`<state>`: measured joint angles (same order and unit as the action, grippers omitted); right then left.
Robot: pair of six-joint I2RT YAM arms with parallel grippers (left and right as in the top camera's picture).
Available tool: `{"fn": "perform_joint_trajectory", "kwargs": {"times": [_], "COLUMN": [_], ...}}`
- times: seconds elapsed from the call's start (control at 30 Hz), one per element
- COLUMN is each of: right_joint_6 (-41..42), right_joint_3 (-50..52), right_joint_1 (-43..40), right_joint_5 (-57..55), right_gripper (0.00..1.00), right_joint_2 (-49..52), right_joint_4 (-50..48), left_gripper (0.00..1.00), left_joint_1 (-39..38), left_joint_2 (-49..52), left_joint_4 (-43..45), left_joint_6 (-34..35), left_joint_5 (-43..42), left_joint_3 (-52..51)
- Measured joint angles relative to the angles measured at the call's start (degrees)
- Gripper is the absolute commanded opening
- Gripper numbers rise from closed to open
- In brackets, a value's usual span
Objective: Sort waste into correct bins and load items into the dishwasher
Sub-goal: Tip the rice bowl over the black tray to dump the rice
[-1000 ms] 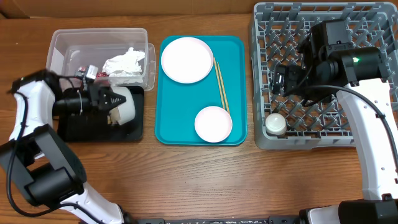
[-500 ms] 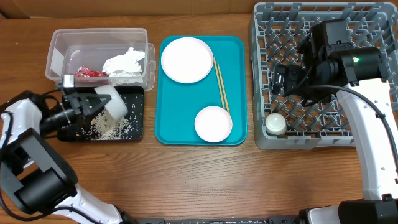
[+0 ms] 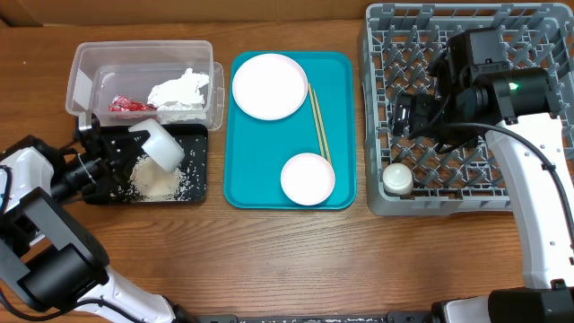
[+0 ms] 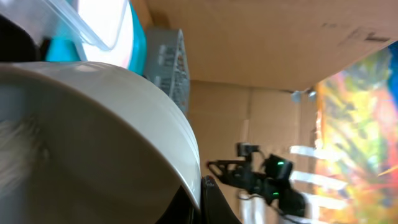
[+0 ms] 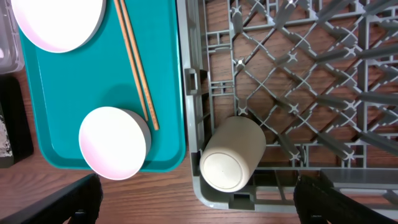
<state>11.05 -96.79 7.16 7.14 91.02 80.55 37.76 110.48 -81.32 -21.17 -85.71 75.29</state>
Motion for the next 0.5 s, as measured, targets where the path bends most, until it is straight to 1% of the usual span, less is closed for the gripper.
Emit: {"fn": "perform_joint_trajectory", "kwargs": {"times": [0.17,0.37,0.5], "right_joint_6": [-0.20,-0.20,-0.15], "right_joint_3": [0.00,0.00,0.00], "right_joint_1": [0.00,0.00,0.00], "right_joint_5": [0.00,0.00,0.02], "right_gripper": [1.00,1.00,1.00], "right_joint_2": [0.00,0.00,0.00], "right_joint_4": [0.02,0.00,0.04], "left_gripper": [0.04,0.04,0.04], "left_joint_1": [0.24,0.61,0.61], "left_joint_2": [0.00,0.00,0.00], "left_joint_4": [4.74,5.05,2.75], "left_joint_6": [0.48,1.60,2.01], "left_joint_5": [-0.63,-0.70,-1.38], "left_joint_3": [-0.04,-0.04,-0.04]}}
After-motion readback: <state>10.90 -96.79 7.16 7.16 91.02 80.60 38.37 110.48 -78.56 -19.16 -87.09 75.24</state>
